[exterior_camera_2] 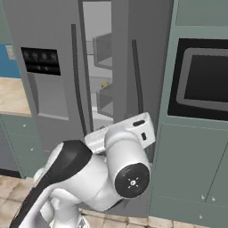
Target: Retrieve the sausage and cheese from the fridge and place them on the cutting board on the counter.
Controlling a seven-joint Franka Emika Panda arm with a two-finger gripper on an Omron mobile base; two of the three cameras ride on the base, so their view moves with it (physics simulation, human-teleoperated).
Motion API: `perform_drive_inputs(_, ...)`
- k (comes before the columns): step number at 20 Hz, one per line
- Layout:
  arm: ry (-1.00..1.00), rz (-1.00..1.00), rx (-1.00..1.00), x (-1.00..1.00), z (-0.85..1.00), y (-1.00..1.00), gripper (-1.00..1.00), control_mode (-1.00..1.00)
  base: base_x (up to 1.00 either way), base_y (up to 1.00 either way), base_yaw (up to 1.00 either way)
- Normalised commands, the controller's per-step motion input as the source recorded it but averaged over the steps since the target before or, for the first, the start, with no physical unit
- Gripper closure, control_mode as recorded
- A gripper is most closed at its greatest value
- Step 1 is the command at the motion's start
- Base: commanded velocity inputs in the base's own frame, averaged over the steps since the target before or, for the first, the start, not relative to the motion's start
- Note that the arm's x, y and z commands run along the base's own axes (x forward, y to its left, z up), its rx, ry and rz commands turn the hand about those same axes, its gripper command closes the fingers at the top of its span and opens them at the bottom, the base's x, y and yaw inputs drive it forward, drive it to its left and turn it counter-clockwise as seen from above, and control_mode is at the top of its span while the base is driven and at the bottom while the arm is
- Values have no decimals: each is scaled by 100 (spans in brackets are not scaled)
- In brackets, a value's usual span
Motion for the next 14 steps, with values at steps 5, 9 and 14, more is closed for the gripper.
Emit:
perform_drive_inputs(5,11,-39,-21,-10,27,100,-100,-100,0,0,0)
perform_drive_inputs(9,25,-39,-27,0,18,98,-100,-100,0,0,0)
perform_drive_inputs(14,32,-33,-31,17,1,100,-100,-100,0,0,0)
